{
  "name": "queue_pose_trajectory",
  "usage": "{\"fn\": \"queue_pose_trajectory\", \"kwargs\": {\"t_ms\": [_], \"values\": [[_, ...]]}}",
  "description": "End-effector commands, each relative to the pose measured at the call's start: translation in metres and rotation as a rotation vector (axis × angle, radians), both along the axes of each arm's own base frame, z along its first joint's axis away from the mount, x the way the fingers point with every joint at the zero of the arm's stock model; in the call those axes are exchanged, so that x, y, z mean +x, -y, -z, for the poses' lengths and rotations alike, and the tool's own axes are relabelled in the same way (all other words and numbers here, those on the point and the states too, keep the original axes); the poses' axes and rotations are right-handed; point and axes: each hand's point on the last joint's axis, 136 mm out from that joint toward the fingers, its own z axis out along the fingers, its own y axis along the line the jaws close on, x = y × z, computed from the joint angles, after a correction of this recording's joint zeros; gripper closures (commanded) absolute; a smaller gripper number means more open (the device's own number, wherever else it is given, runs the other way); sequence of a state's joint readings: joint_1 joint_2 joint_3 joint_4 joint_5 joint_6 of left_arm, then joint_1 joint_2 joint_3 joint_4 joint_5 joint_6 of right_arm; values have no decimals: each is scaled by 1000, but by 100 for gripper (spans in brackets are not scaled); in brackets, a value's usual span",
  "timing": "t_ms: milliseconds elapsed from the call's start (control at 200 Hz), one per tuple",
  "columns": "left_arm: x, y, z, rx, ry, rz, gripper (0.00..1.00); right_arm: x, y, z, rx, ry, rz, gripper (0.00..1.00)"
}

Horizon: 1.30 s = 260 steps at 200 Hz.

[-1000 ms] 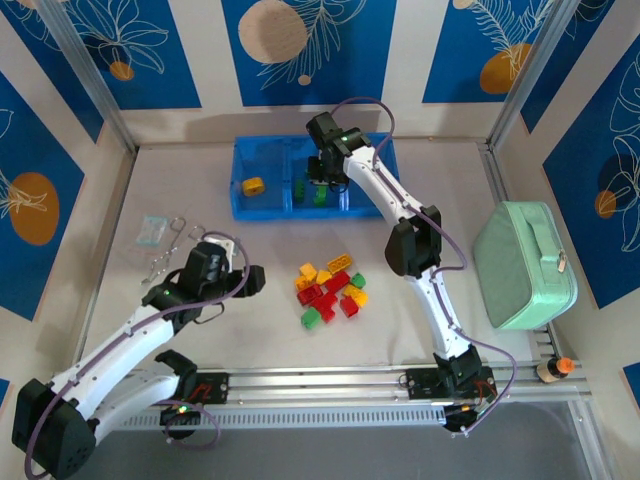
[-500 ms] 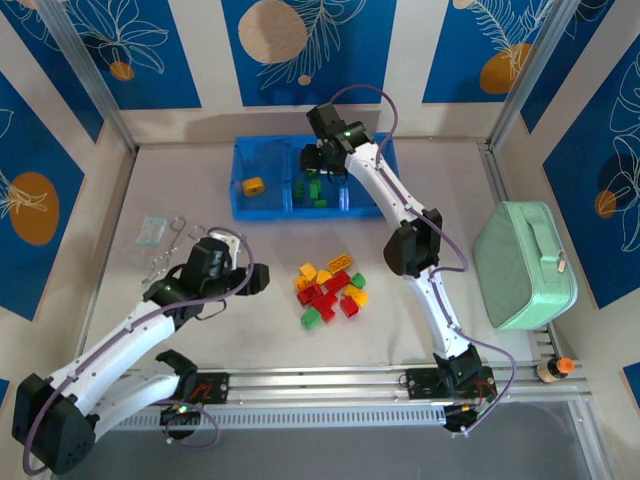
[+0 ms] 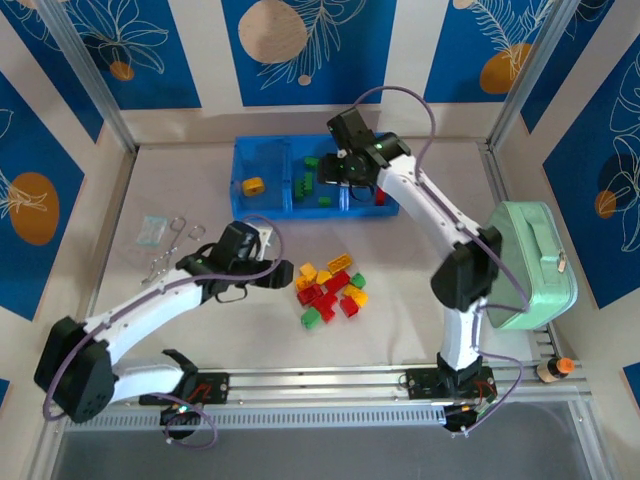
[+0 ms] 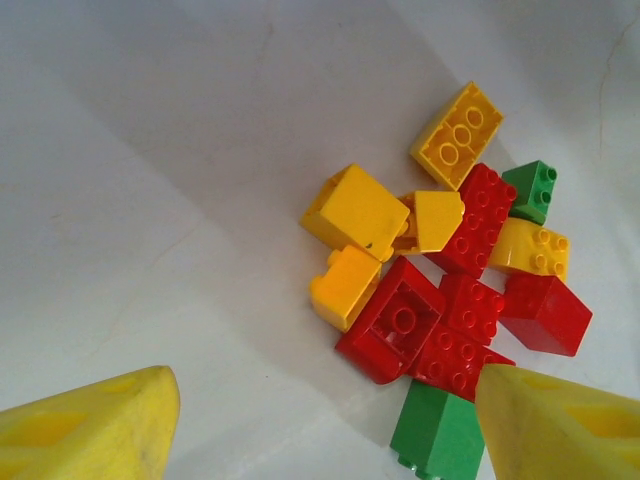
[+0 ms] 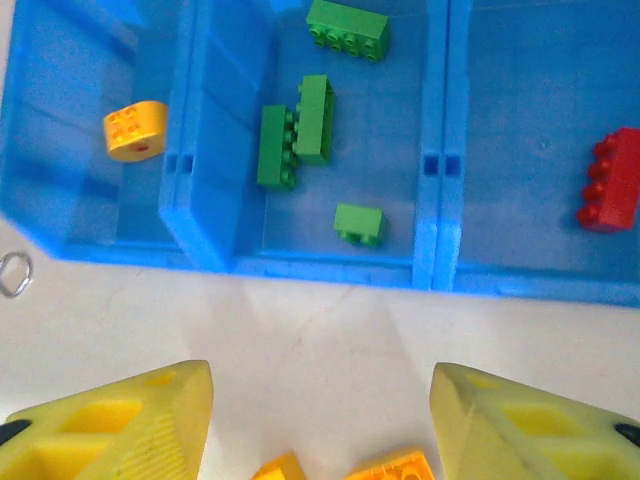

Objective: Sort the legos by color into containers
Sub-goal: Move the lego to the center of the table.

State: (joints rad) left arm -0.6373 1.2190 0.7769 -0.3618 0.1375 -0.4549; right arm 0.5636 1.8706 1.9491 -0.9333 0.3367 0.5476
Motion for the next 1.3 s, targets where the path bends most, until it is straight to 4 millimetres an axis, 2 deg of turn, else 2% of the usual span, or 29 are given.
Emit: {"fn": "queue_pose_trajectory", "kwargs": {"t_ms": [0, 300, 575, 720, 890, 1156, 1296], "values": [[1, 23, -4, -18, 1, 81, 22, -11, 15, 4, 33, 19, 55, 40], [19, 52, 25, 2, -76, 104, 24, -58, 59, 61, 24, -100, 137, 40], [34, 70, 46, 33, -91, 159, 25, -78, 77, 86, 43, -153, 176, 40], [40, 71, 61, 102, -112, 187, 27, -83, 81, 93, 54, -171, 188, 40], [39, 68, 78, 132, -157, 172, 29, -88, 86, 98, 60, -173, 200, 40], [41, 63, 85, 143, -156, 126, 37, -92, 91, 103, 69, -185, 212, 40], [44, 49, 90, 208, -157, 75, 41, -93, 93, 103, 69, -182, 218, 40]]}}
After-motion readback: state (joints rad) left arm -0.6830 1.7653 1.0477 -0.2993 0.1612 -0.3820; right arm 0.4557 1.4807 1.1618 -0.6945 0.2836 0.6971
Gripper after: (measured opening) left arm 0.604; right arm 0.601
